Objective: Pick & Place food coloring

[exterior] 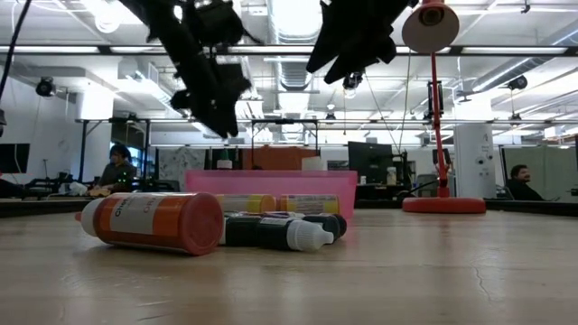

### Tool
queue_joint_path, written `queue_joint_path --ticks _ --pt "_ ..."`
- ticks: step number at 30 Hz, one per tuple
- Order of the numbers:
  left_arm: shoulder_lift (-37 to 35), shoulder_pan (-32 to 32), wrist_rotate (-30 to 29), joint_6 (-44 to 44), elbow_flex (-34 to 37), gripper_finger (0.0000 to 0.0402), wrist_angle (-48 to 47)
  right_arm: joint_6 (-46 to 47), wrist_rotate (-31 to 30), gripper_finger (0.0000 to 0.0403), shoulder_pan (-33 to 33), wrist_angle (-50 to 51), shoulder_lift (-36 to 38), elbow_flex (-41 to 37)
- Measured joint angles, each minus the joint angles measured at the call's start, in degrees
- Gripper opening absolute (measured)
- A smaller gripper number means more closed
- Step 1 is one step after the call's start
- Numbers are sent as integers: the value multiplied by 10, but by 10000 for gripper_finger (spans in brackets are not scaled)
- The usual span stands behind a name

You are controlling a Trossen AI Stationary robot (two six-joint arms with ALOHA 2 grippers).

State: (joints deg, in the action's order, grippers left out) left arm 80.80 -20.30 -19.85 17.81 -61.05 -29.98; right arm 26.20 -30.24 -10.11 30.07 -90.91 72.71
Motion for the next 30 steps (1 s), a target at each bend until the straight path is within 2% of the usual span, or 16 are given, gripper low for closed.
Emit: queue_joint_path --ticks 3,5,9,16,21,25,30 --pt "-30 28 19 -51 -2 142 1 -34 65 268 0 13 0 -1" --pt "-56 53 55 -94 5 142 -2 -55 96 267 0 23 0 -2" --pt "-104 114 125 -133 30 142 -30 -97 110 265 0 30 0 -6" --pt "-172 254 162 -198 117 142 -41 -132 114 263 -1 21 0 -6" --pt "-179 346 159 -140 196 142 49 -147 177 267 -14 11 0 -6" --pt "-171 392 158 -89 248 142 116 -162 183 271 -54 6 -1 1" --pt "-155 441 142 -62 277 142 154 -123 182 269 -86 9 -3 -2"
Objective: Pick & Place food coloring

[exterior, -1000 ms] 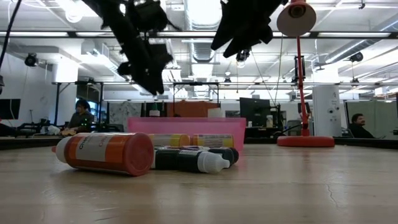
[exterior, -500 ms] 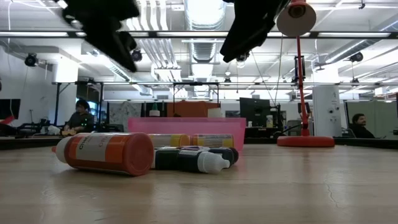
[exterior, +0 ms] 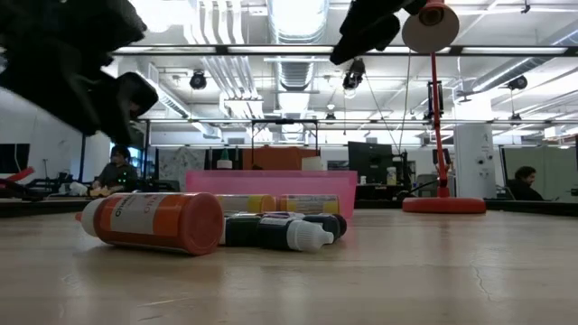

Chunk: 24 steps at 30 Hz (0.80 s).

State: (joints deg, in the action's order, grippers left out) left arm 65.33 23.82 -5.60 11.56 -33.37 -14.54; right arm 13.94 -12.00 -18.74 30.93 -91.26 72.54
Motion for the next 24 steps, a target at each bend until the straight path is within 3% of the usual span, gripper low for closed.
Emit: queue_joint_path --ticks 9,24 --pt "74 58 -15 -41 -8 142 37 97 1 258 -36 0 -26 -3" --pt "242 58 -15 -29 -86 142 72 99 -1 249 -43 1 -43 -9"
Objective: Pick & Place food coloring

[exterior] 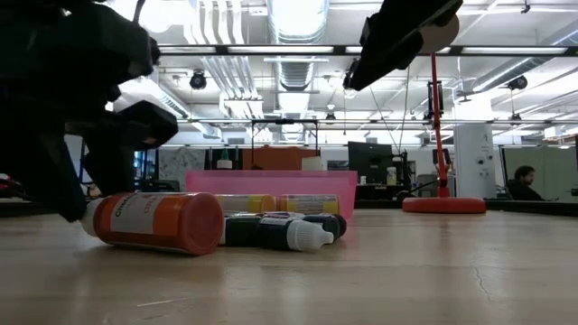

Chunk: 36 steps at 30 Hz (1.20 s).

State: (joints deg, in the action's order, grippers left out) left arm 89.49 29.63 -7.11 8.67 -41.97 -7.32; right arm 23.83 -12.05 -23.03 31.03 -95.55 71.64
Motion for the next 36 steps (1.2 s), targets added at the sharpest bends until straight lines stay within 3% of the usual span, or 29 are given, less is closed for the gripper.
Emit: queue_joint_path --ticks 11,22,31,36 --pt "33 0 -5 21 -23 140 -32 0 0 244 0 0 0 -8" --pt "25 0 -16 35 -22 91 -33 0 0 240 0 0 0 -18" --pt "43 -3 -54 48 -17 103 -9 7 0 242 0 1 0 -37" --pt "50 -3 -70 61 -18 129 -7 69 1 244 0 -1 1 -53"
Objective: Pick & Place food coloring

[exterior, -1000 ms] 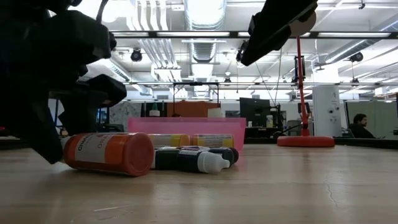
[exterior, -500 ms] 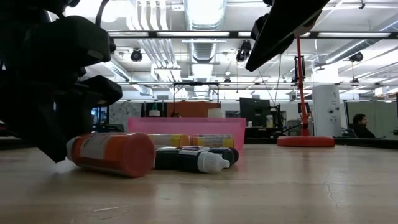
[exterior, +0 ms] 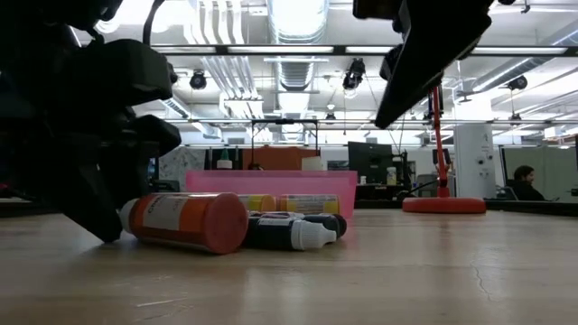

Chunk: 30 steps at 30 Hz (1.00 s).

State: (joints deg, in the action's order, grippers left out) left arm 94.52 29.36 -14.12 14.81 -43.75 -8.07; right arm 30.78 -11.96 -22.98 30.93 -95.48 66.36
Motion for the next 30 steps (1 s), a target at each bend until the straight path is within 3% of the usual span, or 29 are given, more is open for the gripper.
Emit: queue_joint_path --ticks 6,11,20,30 --pt "0 0 -28 -28 -3 153 3 34 0 241 0 0 0 -16" --pt "1 0 -8 -73 -5 154 32 33 0 241 0 0 0 -23" --pt "1 0 7 -74 -5 154 36 33 -1 237 0 -3 0 -23" --pt "0 0 -4 -73 -6 100 36 33 -2 235 0 -3 0 -31"
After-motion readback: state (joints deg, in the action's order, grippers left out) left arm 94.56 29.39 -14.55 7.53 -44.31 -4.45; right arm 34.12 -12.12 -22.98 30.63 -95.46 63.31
